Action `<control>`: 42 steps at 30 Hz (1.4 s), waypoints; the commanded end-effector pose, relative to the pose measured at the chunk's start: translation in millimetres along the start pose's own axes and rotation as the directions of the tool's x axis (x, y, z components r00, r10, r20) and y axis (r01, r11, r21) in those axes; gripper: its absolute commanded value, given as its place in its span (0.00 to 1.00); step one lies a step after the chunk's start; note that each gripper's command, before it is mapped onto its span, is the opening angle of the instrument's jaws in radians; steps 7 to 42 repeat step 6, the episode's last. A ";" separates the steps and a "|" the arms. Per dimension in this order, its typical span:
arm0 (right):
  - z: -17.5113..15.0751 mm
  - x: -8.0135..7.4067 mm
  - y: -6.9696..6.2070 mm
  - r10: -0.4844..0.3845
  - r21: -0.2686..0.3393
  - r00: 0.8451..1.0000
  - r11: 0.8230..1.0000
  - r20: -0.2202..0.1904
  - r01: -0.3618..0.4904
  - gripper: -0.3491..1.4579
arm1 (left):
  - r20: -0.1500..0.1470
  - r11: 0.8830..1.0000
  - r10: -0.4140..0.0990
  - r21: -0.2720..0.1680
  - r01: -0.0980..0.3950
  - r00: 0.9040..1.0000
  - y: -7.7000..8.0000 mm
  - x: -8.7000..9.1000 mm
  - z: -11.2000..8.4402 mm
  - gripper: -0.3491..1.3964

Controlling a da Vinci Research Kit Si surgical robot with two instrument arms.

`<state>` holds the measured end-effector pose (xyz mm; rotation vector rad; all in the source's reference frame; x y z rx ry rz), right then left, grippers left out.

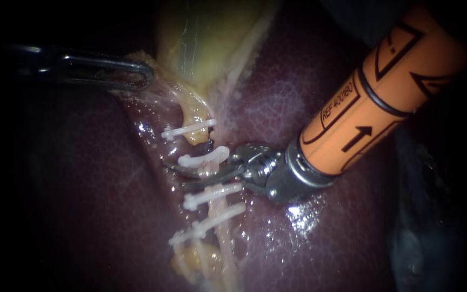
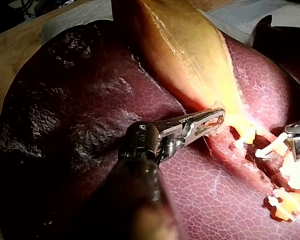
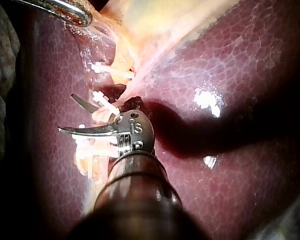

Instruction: Go to the cutting position right tube

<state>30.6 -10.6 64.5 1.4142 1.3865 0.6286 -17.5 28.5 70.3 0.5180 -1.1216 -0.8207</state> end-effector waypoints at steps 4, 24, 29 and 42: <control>0.0 -0.1 0.2 0.000 0.000 1.000 1.000 0.001 0.000 0.92 | 0.000 1.000 0.000 0.000 0.000 1.000 0.0 0.0 0.0 0.00; 0.0 -0.2 0.2 -0.001 0.000 1.000 1.000 0.002 0.001 0.92 | 0.000 1.000 0.000 0.000 0.000 1.000 0.0 0.0 0.0 0.00; 0.0 -0.2 0.2 -0.001 0.000 1.000 1.000 0.002 0.001 0.92 | 0.000 1.000 0.000 0.000 0.000 1.000 0.0 0.0 0.0 0.00; 0.0 -0.2 0.2 -0.001 0.000 1.000 1.000 0.002 0.001 0.92 | 0.000 1.000 0.000 0.000 0.000 1.000 0.0 0.0 0.0 0.00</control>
